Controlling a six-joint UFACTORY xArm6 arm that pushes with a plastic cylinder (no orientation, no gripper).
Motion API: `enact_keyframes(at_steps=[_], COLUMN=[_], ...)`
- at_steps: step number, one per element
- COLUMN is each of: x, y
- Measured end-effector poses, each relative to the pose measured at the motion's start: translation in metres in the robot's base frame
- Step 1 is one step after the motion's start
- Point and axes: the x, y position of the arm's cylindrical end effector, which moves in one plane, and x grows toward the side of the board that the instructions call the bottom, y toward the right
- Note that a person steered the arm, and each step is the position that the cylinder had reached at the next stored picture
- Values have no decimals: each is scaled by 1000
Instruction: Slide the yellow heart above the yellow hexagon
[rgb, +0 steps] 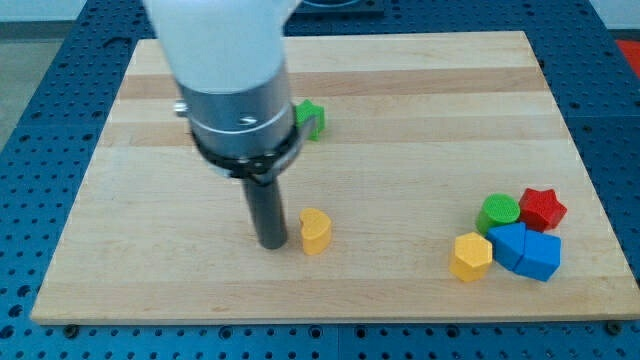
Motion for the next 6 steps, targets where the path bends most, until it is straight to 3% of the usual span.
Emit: enact_keyframes(at_steps=[2, 4, 6], x=[-9, -9, -12], y=[81, 53, 81])
